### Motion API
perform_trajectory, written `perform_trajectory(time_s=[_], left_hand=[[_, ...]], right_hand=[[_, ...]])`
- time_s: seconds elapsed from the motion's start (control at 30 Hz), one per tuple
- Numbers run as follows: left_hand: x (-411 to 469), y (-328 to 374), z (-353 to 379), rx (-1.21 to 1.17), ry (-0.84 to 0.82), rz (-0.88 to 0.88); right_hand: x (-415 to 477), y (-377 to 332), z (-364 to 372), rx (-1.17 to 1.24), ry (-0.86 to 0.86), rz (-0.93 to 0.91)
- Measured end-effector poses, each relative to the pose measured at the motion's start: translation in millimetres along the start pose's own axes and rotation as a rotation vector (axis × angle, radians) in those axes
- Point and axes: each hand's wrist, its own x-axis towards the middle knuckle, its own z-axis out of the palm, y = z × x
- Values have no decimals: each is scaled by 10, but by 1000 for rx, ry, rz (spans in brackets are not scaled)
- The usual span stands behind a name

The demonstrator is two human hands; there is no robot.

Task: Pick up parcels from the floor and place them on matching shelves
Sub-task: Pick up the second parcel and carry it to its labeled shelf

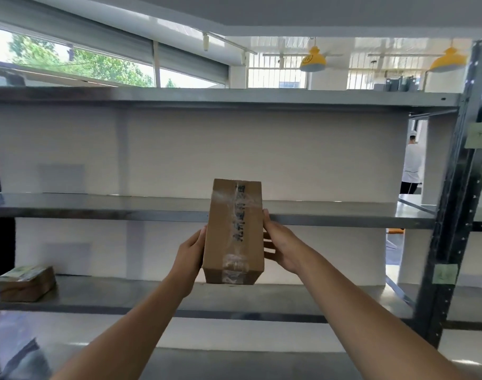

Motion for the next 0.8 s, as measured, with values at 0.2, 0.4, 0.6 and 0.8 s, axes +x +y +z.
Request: perform_trajectory(time_s=[0.2,0.4,0.6,0.8], left_hand=[[-33,4,-445,193,-38,68],[-102,-75,-659,91,-11,-32],[-231,-47,-816,-58,118,-37],[-393,38,-1085,-87,170,-42]], right_hand=[[57,88,357,-97,15,5],[-20,36,566,-195,15,14],[-2,171,764,-149,-57,-18],[16,350,974,-43,-172,-9]])
